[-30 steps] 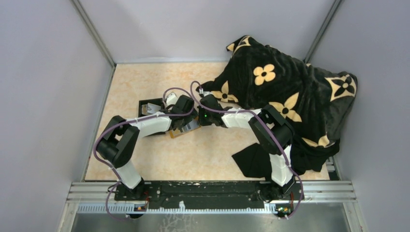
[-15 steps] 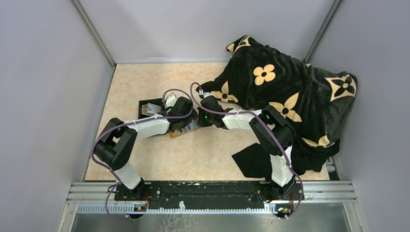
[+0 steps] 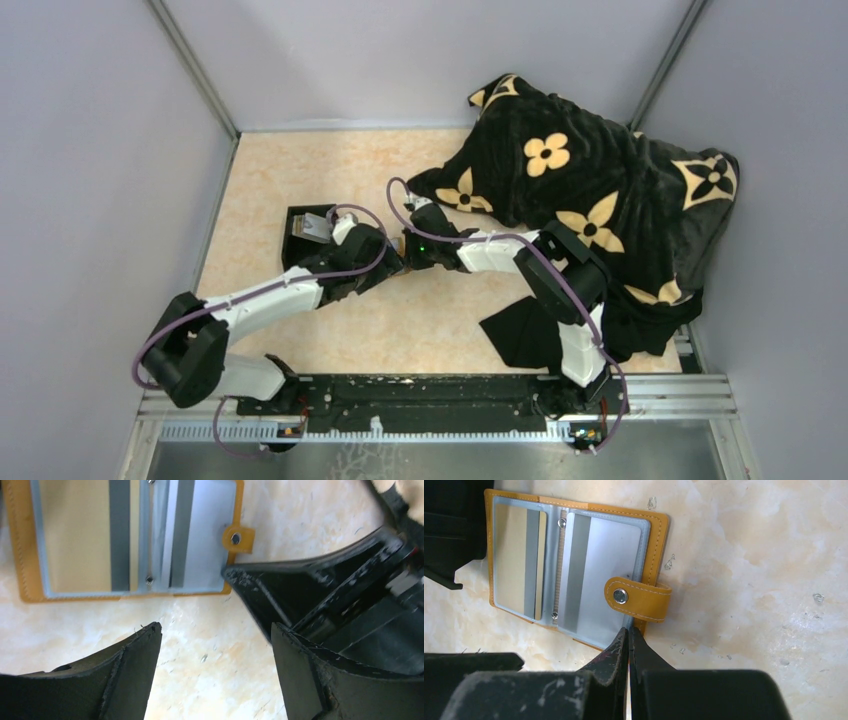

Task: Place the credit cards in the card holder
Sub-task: Insert the credit card into the card holder.

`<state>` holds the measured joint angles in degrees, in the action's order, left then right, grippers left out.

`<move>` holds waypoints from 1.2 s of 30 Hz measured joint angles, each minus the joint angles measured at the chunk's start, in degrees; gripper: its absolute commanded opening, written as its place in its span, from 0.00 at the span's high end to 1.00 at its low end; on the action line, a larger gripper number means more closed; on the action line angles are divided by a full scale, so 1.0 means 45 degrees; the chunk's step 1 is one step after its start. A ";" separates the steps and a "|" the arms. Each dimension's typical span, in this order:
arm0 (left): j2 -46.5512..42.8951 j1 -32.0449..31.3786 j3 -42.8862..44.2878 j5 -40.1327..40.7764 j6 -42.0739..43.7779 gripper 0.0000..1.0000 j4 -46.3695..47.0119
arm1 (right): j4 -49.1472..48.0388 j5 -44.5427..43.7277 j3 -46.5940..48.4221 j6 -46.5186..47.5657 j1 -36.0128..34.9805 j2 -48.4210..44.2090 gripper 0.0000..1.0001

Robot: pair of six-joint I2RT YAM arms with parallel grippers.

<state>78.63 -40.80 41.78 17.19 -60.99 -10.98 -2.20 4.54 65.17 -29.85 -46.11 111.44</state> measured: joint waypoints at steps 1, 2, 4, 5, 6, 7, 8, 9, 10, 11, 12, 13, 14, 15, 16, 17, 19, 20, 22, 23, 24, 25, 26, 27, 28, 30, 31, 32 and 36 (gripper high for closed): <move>-0.0267 -0.0058 -0.0165 0.0005 -0.0005 0.15 -0.0097 | -0.0039 -0.0005 -0.0034 0.0000 0.0000 -0.0015 1.00; -0.0607 -0.0083 -0.0379 0.0024 -0.0005 0.16 -0.0267 | -0.0117 -0.0015 -0.0102 0.0000 0.0000 -0.0044 0.98; -0.0942 -0.0083 -0.0549 0.0097 -0.0010 0.18 -0.0481 | -0.0287 -0.0024 -0.0233 0.0010 0.0000 -0.0107 0.91; -0.1171 -0.0083 -0.0636 0.0194 -0.0015 0.18 -0.0622 | -0.0296 -0.0019 -0.0257 0.0024 0.0000 -0.0136 0.85; -0.1418 -0.0083 -0.0709 0.0325 -0.0019 0.18 -0.0763 | -0.0316 -0.0005 -0.0311 0.0049 -0.0005 -0.0180 0.79; -0.1622 -0.0083 -0.0743 0.0437 -0.0029 0.18 -0.0860 | -0.0282 0.0039 -0.0325 0.0087 -0.0010 -0.0233 0.74; -0.1914 -0.0083 -0.0758 0.0631 -0.0053 0.18 -0.1025 | -0.0253 0.0034 -0.0340 0.0146 -0.0019 -0.0287 0.71; -0.2132 -0.0087 -0.0758 0.0782 -0.0068 0.18 -0.1107 | -0.0194 0.0053 -0.0374 0.0267 -0.0029 -0.0369 0.67; -0.2419 -0.0097 -0.0753 0.1054 -0.0092 0.18 -0.1205 | -0.0034 0.0073 -0.0393 0.0384 -0.0053 -0.0495 0.65; -0.2657 -0.0112 -0.0743 0.1287 -0.0112 0.18 -0.1297 | 0.0126 0.0078 -0.0393 0.0510 -0.0063 -0.0607 0.63; -0.2890 -0.0131 -0.0719 0.1603 -0.0155 0.18 -0.1423 | 0.0228 0.0092 -0.0393 0.0602 -0.0068 -0.0714 0.61; -0.3094 -0.0131 -0.0656 0.1943 -0.0194 0.17 -0.1613 | 0.0384 0.0117 -0.0393 0.0729 -0.0068 -0.0860 0.60; -0.3235 -0.0136 -0.0578 0.2254 -0.0253 0.17 -0.1787 | 0.0510 0.0131 -0.0384 0.0850 -0.0063 -0.1015 0.59; -0.3361 -0.0141 -0.0461 0.2667 -0.0330 0.17 -0.2001 | 0.0641 0.0151 -0.0345 0.0957 -0.0063 -0.1146 0.58; -0.3449 -0.0141 -0.0379 0.2977 -0.0432 0.17 -0.2147 | 0.0821 0.0180 -0.0253 0.1059 -0.0063 -0.1253 0.58; -0.3536 -0.0141 -0.0253 0.3400 -0.0559 0.16 -0.2361 | 0.0976 0.0214 -0.0102 0.1151 -0.0063 -0.1331 0.57; -0.3653 -0.0141 -0.0058 0.4250 -0.0903 0.16 -0.2769 | 0.1331 0.0272 0.0393 0.1365 -0.0073 -0.1413 0.57; -0.3667 -0.0141 0.0029 0.4605 -0.1161 0.16 -0.2987 | 0.1452 0.0287 0.0670 0.1443 -0.0078 -0.1423 0.56; -0.3614 -0.0141 0.0272 0.5527 -0.2021 0.15 -0.3813 | 0.1690 0.0321 0.1292 0.1627 -0.0097 -0.1423 0.56; -0.3536 -0.0141 0.0369 0.5916 -0.2453 0.15 -0.4216 | 0.1802 0.0325 0.1549 0.1685 -0.0121 -0.1423 0.56; -0.3429 -0.0141 0.0447 0.6275 -0.2919 0.15 -0.4595 | 0.1923 0.0359 0.1846 0.1749 -0.0146 -0.1423 0.56; -0.3264 -0.0131 0.0554 0.6625 -0.3444 0.15 -0.5105 | 0.2021 0.0384 0.2079 0.1797 -0.0185 -0.1418 0.57; -0.3109 -0.0121 0.0622 0.6917 -0.3895 0.15 -0.5498 | 0.2132 0.0403 0.2380 0.1865 -0.0233 -0.1418 0.58; -0.2963 -0.0083 0.0695 0.7179 -0.4299 0.16 -0.5921 | 0.2191 0.0442 0.2613 0.1933 -0.0291 -0.1418 0.60; -0.2861 -0.0015 0.0753 0.7388 -0.4639 0.16 -0.6271 | 0.2254 0.0505 0.2900 0.1982 -0.0325 -0.1418 0.62; -0.2803 0.0151 0.0850 0.7698 -0.5221 0.17 -0.6781 | 0.2317 0.0612 0.3303 0.2064 -0.0491 -0.1389 0.65; -0.2803 0.0306 0.0918 0.7805 -0.5527 0.18 -0.7072 | 0.2322 0.0670 0.3463 0.2074 -0.0563 -0.1345 0.66; -0.2803 0.0486 0.0976 0.7883 -0.5751 0.18 -0.7271 | 0.2322 0.0719 0.3653 0.2089 -0.0641 -0.1263 0.67; -0.2803 0.1486 0.1112 0.7995 -0.6149 0.20 -0.7660 | 0.2288 0.0923 0.4153 0.2118 -0.0928 -0.0656 0.70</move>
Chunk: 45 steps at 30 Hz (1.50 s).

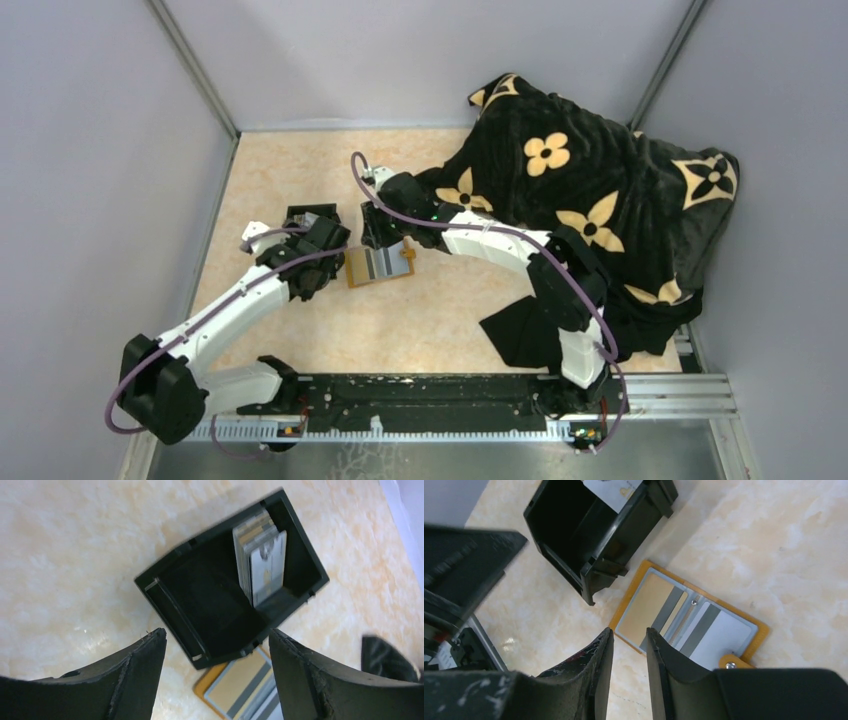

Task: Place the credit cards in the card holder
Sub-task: Insert the credit card into the card holder, then adjust the storage box at the center of the board.

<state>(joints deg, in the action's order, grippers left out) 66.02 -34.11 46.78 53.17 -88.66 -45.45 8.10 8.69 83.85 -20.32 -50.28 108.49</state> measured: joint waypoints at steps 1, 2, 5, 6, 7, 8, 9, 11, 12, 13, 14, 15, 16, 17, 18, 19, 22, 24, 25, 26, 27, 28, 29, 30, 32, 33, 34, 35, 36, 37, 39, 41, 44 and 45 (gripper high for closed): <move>-0.0005 0.0311 0.0034 -0.0015 -0.0005 0.20 -0.0005 | 0.0000 0.0049 0.0044 0.0000 -0.0063 0.0160 0.71; -0.0005 0.0675 0.0078 -0.0034 0.0000 0.21 0.0005 | 0.0015 0.0102 0.0053 0.0000 -0.0126 0.0325 0.72; -0.0005 0.1904 0.0102 -0.0121 0.0097 0.22 0.0112 | 0.0068 0.0189 0.0053 0.0019 -0.0214 0.0636 0.75; -0.0005 0.2229 0.0102 -0.0146 0.0141 0.22 0.0141 | 0.0078 0.0204 0.0053 0.0039 -0.0214 0.0690 0.76; -0.0005 0.2574 0.0102 -0.0204 0.0204 0.23 0.0204 | 0.0073 0.0228 0.0053 0.0039 -0.0214 0.0704 0.76; -0.0005 0.2905 0.0102 -0.0272 0.0277 0.23 0.0340 | 0.0058 0.0248 0.0053 0.0044 -0.0214 0.0704 0.77; 0.0000 0.3215 0.0121 -0.0350 0.0306 0.23 0.0457 | 0.0015 0.0253 0.0053 0.0049 -0.0209 0.0704 0.77; 0.0078 0.3789 0.0267 -0.0539 0.0379 0.23 0.0675 | -0.0063 0.0282 0.0053 0.0049 -0.0209 0.0704 0.77; 0.0180 0.4080 0.0369 -0.0631 0.0437 0.23 0.0845 | -0.0078 0.0306 0.0053 0.0049 -0.0209 0.0704 0.77; 0.0296 0.4342 0.0466 -0.0719 0.0476 0.23 0.0971 | -0.0092 0.0330 0.0053 0.0049 -0.0209 0.0704 0.77; 0.0423 0.4571 0.0525 -0.0782 0.0520 0.23 0.1107 | -0.0121 0.0345 0.0053 0.0049 -0.0209 0.0704 0.77; 0.0559 0.4828 0.0554 -0.0889 0.0559 0.23 0.1277 | -0.0151 0.0345 0.0053 0.0049 -0.0209 0.0704 0.78; 0.0695 0.5081 0.0549 -0.1020 0.0617 0.23 0.1447 | -0.0180 0.0350 0.0053 0.0049 -0.0209 0.0704 0.78; 0.0835 0.5338 0.0534 -0.1171 0.0670 0.23 0.1598 | -0.0199 0.0350 0.0053 0.0053 -0.0209 0.0704 0.78; 0.0952 0.5581 0.0481 -0.1331 0.0719 0.23 0.1831 | -0.0233 0.0350 0.0053 0.0053 -0.0209 0.0704 0.79; 0.1025 0.5746 0.0403 -0.1467 0.0748 0.23 0.2006 | -0.0253 0.0350 0.0053 0.0058 -0.0209 0.0719 0.79; 0.1263 0.6188 -0.0102 -0.2016 0.0835 0.23 0.2749 | -0.0228 0.0355 0.0117 0.0087 -0.0209 0.0826 0.80; 0.1506 0.6319 -0.0452 -0.2346 0.0855 0.23 0.3118 | -0.0160 0.0355 0.0233 0.0155 -0.0209 0.0971 0.82; 0.1651 0.6358 -0.0646 -0.2531 0.0850 0.23 0.3308 | -0.0087 0.0345 0.0335 0.0180 -0.0209 0.1064 0.82; 0.1753 0.6392 -0.0835 -0.2701 0.0850 0.23 0.3492 | -0.0034 0.0340 0.0413 0.0194 -0.0209 0.1146 0.82; 0.1812 0.6402 -0.1059 -0.2880 0.0845 0.23 0.3706 | 0.0029 0.0340 0.0486 0.0214 -0.0209 0.1195 0.83; 0.1831 0.6402 -0.1307 -0.3007 0.0806 0.23 0.3934 | 0.0049 0.0335 0.0491 0.0248 -0.0209 0.1219 0.83; 0.1831 0.6455 -0.1530 -0.3191 0.0801 0.23 0.4182 | 0.0097 0.0335 0.0505 0.0272 -0.0209 0.1229 0.83; 0.1831 0.6470 -0.1715 -0.3361 0.0763 0.23 0.4396 | 0.0141 0.0330 0.0529 0.0282 -0.0209 0.1243 0.84; 0.1826 0.6528 -0.2064 -0.3667 0.0714 0.23 0.4799 | 0.0189 0.0316 0.0534 0.0287 -0.0209 0.1243 0.85; 0.1826 0.6533 -0.2249 -0.3837 0.0695 0.23 0.4983 | 0.0199 0.0306 0.0534 0.0287 -0.0209 0.1243 0.85; 0.1826 0.6533 -0.2390 -0.3973 0.0661 0.23 0.5095 | 0.0233 0.0287 0.0534 0.0291 -0.0209 0.1243 0.86; 0.1821 0.6533 -0.2545 -0.4148 0.0617 0.23 0.5241 | 0.0272 0.0277 0.0534 0.0291 -0.0209 0.1243 0.86; 0.1817 0.6533 -0.2739 -0.4367 0.0563 0.23 0.5435 | 0.0296 0.0257 0.0534 0.0291 -0.0209 0.1243 0.86; 0.1802 0.6533 -0.2909 -0.4551 0.0510 0.23 0.5576 | 0.0306 0.0228 0.0534 0.0291 -0.0209 0.1243 0.87; 0.1695 0.6533 -0.3220 -0.4891 0.0379 0.23 0.5945 | 0.0311 0.0185 0.0534 0.0291 -0.0209 0.1243 0.87; 0.1617 0.6533 -0.3317 -0.5319 0.0262 0.23 0.6290 | 0.0306 0.0131 0.0534 0.0291 -0.0209 0.1243 0.88; 0.1617 0.6533 -0.3342 -0.5853 0.0189 0.23 0.6557 | 0.0306 0.0068 0.0520 0.0321 -0.0209 0.1243 0.88; 0.1617 0.6533 -0.3347 -0.6013 0.0180 0.23 0.6649 | 0.0306 0.0024 0.0505 0.0369 -0.0209 0.1239 0.88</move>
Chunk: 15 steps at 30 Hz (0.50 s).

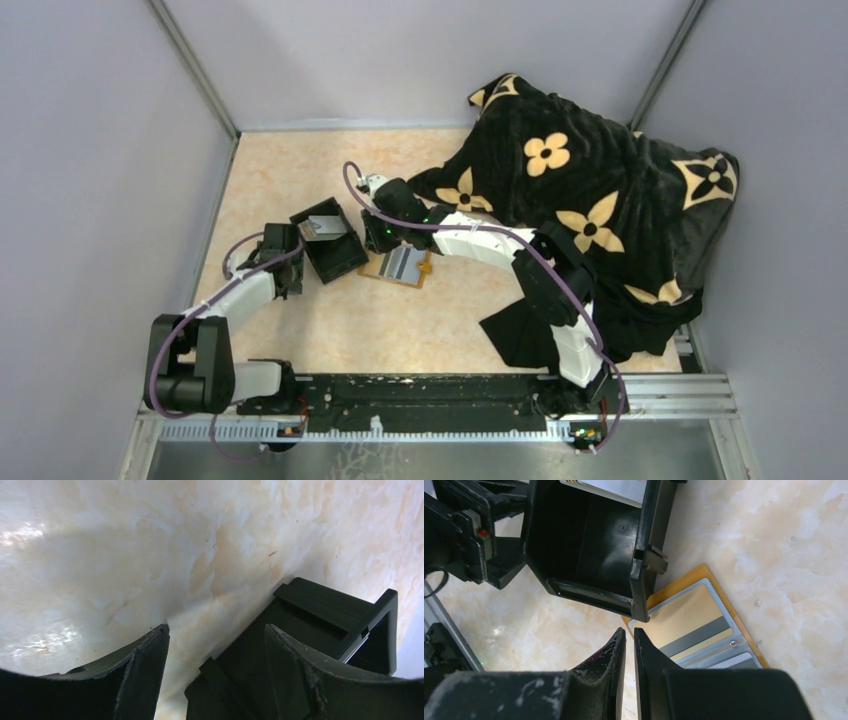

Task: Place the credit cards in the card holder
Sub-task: Adjust the storage box at the center of the board.

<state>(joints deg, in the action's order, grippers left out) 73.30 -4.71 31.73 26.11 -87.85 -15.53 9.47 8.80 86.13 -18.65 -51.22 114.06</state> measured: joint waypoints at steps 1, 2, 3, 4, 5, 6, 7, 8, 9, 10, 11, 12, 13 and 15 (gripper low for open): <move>0.0000 0.0000 -0.0010 -0.0209 -0.0010 0.23 0.0102 | -0.0010 -0.0044 -0.0029 0.0029 0.0000 0.0005 0.88; 0.0000 -0.0010 -0.0019 -0.0374 -0.0015 0.23 0.0180 | 0.0024 -0.0097 -0.0053 0.0073 0.0000 0.0000 0.88; 0.0005 -0.0024 -0.0034 -0.0539 -0.0019 0.23 0.0257 | 0.0058 -0.0151 -0.0058 0.0121 0.0000 0.0005 0.88; 0.0015 -0.0058 -0.0034 -0.0646 -0.0024 0.23 0.0311 | 0.0102 -0.0219 -0.0058 0.0155 0.0000 0.0005 0.88; 0.0024 -0.0107 -0.0034 -0.0767 -0.0034 0.23 0.0355 | 0.0126 -0.0291 -0.0058 0.0204 0.0000 0.0000 0.88; 0.0044 -0.0189 -0.0034 -0.0855 -0.0044 0.23 0.0403 | 0.0126 -0.0350 -0.0058 0.0253 0.0000 0.0000 0.88; 0.0068 -0.0277 -0.0034 -0.0923 -0.0058 0.23 0.0442 | 0.0151 -0.0413 -0.0058 0.0296 0.0000 0.0000 0.87; 0.0087 -0.0389 -0.0034 -0.0967 -0.0073 0.23 0.0491 | 0.0204 -0.0491 -0.0058 0.0379 0.0000 0.0000 0.87; 0.0107 -0.0500 -0.0034 -0.1015 -0.0097 0.23 0.0539 | 0.0262 -0.0559 -0.0058 0.0466 0.0000 0.0000 0.87; 0.0121 -0.0627 -0.0034 -0.1073 -0.0107 0.23 0.0597 | 0.0330 -0.0646 -0.0049 0.0563 0.0000 0.0000 0.86; 0.0141 -0.0758 -0.0034 -0.1137 -0.0136 0.23 0.0636 | 0.0408 -0.0714 -0.0034 0.0675 0.0000 0.0000 0.85; 0.0146 -0.0845 -0.0034 -0.1180 -0.0141 0.23 0.0665 | 0.0515 -0.0777 0.0000 0.0758 0.0000 0.0000 0.85; 0.0155 -0.0971 -0.0034 -0.1214 -0.0141 0.23 0.0690 | 0.0661 -0.0831 0.0063 0.0855 0.0000 0.0005 0.83; 0.0155 -0.1156 -0.0034 -0.1287 -0.0146 0.23 0.0695 | 0.0923 -0.0942 0.0296 0.1103 0.0000 0.0005 0.81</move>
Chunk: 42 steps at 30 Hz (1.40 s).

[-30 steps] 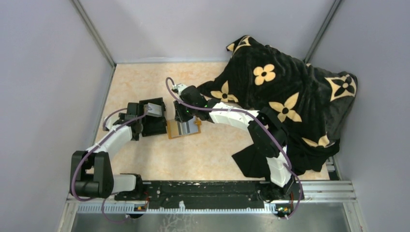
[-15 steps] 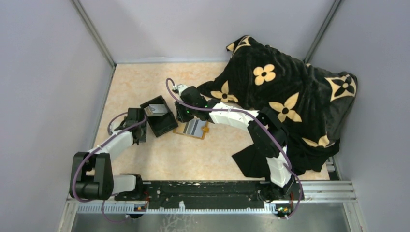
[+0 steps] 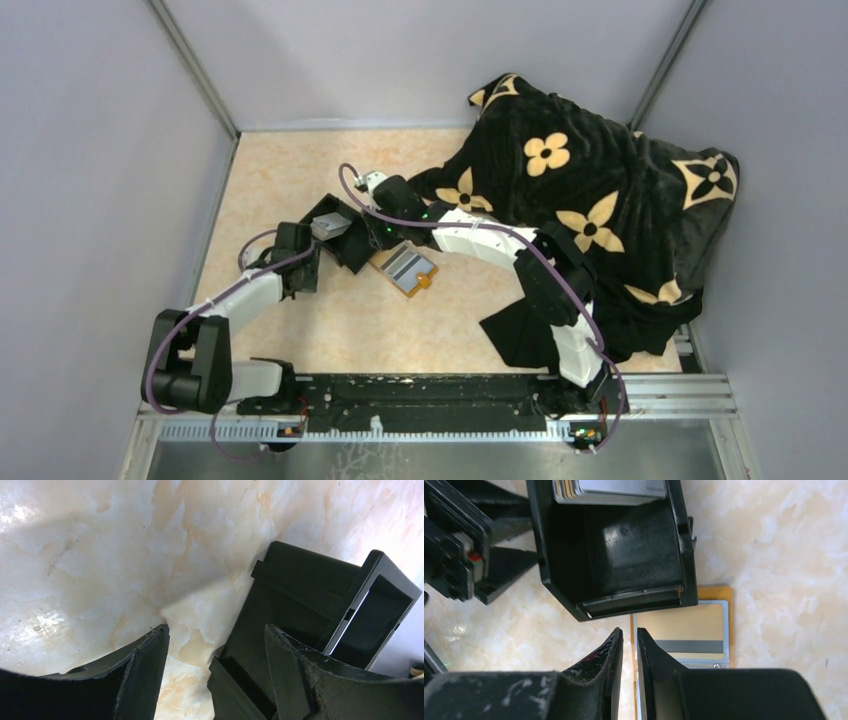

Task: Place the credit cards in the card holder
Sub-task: Adjust the storage box at the center of the board, then pick up the credit card from the storage box.

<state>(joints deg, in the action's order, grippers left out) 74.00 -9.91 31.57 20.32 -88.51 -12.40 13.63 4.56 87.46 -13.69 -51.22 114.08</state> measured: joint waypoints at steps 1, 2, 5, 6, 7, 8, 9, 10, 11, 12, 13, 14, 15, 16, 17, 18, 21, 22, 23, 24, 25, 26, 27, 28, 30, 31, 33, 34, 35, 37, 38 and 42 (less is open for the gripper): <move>-0.0005 -0.0078 0.0000 -0.0010 0.0005 0.23 0.0000 | 0.0073 -0.0010 0.0121 0.0102 0.0000 0.0000 0.80; -0.0015 -0.0146 0.0010 -0.0010 0.0010 0.23 -0.0024 | 0.0155 -0.0029 0.0291 0.0248 0.0000 0.0000 0.79; -0.0151 -0.0253 0.0107 0.0039 0.0083 0.22 -0.0432 | 0.0345 -0.0049 0.0884 0.0704 0.0000 0.0000 0.76; -0.0262 -0.0282 0.0146 0.0121 0.0117 0.22 -0.0680 | 0.0461 -0.0039 0.1112 0.0835 0.0000 0.0000 0.76; -0.0452 -0.0306 0.0194 0.0238 0.0146 0.22 -0.0981 | 0.0534 -0.0024 0.1307 0.0962 0.0000 0.0000 0.75; -0.0719 -0.0316 0.0243 0.0345 0.0151 0.22 -0.1263 | 0.0690 0.0058 0.1841 0.1180 0.0000 0.0078 0.74; -0.1010 -0.0330 0.0287 0.0461 0.0155 0.22 -0.1472 | 0.0685 0.0083 0.2006 0.1253 0.0000 0.0121 0.73; -0.1292 -0.0355 0.0306 0.0563 0.0155 0.22 -0.1617 | 0.0806 0.0189 0.2448 0.1384 0.0000 0.0277 0.72; -0.1656 -0.0364 0.0306 0.0675 0.0155 0.22 -0.1753 | 0.0884 0.0330 0.2977 0.1501 0.0000 0.0510 0.71; -0.1982 -0.0364 0.0311 0.0792 0.0155 0.22 -0.1904 | 0.0884 0.0457 0.3429 0.1613 0.0000 0.0753 0.69; -0.2288 -0.0364 0.0311 0.0913 0.0155 0.21 -0.2055 | 0.0952 0.0617 0.3929 0.1729 0.0000 0.1044 0.68; -0.2579 -0.0369 0.0316 0.1049 0.0160 0.20 -0.2229 | 0.1005 0.0763 0.4294 0.1821 0.0000 0.1307 0.66; -0.2832 -0.0379 0.0316 0.1171 0.0189 0.19 -0.2395 | 0.1146 0.0923 0.4711 0.1909 0.0000 0.1598 0.64; -0.3133 -0.0403 0.0316 0.1302 0.0248 0.18 -0.2565 | 0.1263 0.1112 0.5231 0.1982 -0.0005 0.2001 0.62; -0.3347 -0.0427 0.0316 0.1389 0.0321 0.17 -0.2647 | 0.1350 0.1268 0.5591 0.2035 -0.0010 0.2322 0.60; -0.3589 -0.0437 0.0316 0.1447 0.0476 0.16 -0.2691 | 0.1491 0.1428 0.6047 0.2093 -0.0010 0.2710 0.58; -0.4575 -0.0447 0.0194 0.1598 0.1239 0.15 -0.2438 | 0.1919 0.1889 0.7189 0.2259 -0.0010 0.3818 0.51; -0.5032 -0.0447 0.0063 0.1627 0.1637 0.14 -0.2200 | 0.2016 0.2001 0.7441 0.2273 -0.0015 0.4109 0.49; -0.5508 -0.0471 -0.0092 0.1656 0.1933 0.13 -0.1967 | 0.2210 0.2123 0.7805 0.2322 -0.0015 0.4439 0.48; -0.5911 -0.0500 -0.0223 0.1685 0.2200 0.13 -0.1787 | 0.2307 0.2220 0.8145 0.2356 -0.0015 0.4750 0.47; -0.6382 -0.0529 -0.0398 0.1700 0.2531 0.12 -0.1515 | 0.2497 0.2317 0.8612 0.2390 -0.0024 0.5129 0.46; -0.6858 -0.0573 -0.0588 0.1719 0.2837 0.11 -0.1277 | 0.2594 0.2370 0.8961 0.2390 -0.0034 0.5406 0.45; -0.7247 -0.0593 -0.0748 0.1715 0.3109 0.11 -0.1103 | 0.2715 0.2433 0.9447 0.2395 -0.0058 0.5761 0.43; -0.7621 -0.0607 -0.0903 0.1705 0.3400 0.11 -0.0908 | 0.2817 0.2467 0.9782 0.2390 -0.0073 0.6013 0.42; -0.8189 -0.0612 -0.1122 0.1671 0.3920 0.11 -0.0602 | 0.2943 0.2526 1.0754 0.2395 -0.0136 0.6645 0.39; -0.8403 -0.0612 -0.1200 0.1637 0.4099 0.11 -0.0481 | 0.2982 0.2531 1.0982 0.2395 -0.0160 0.6810 0.38; -0.8830 -0.0612 -0.1375 0.1496 0.4498 0.11 -0.0155 | 0.3011 0.2511 1.1414 0.2395 -0.0248 0.7082 0.36; -0.9058 -0.0612 -0.1491 0.1384 0.4658 0.12 0.0039 | 0.2982 0.2497 1.1521 0.2399 -0.0291 0.7169 0.36; -0.9262 -0.0612 -0.1608 0.1273 0.4779 0.12 0.0233 | 0.2973 0.2448 1.1594 0.2419 -0.0335 0.7232 0.35; -0.9573 -0.0612 -0.1841 0.1039 0.4974 0.12 0.0510 | 0.2885 0.2336 1.1599 0.2463 -0.0413 0.7300 0.35; -0.9695 -0.0612 -0.1948 0.0923 0.5022 0.12 0.0622 | 0.2880 0.2293 1.1599 0.2482 -0.0432 0.7349 0.35; -1.0020 -0.0612 -0.2438 0.0427 0.5163 0.12 0.1175 | 0.2803 0.2127 1.1735 0.2603 -0.0461 0.7606 0.35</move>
<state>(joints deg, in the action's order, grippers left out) 28.91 -12.67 20.60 22.24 -65.28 -7.11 26.24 14.13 140.27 -1.98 -53.30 148.31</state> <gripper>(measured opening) 0.883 0.650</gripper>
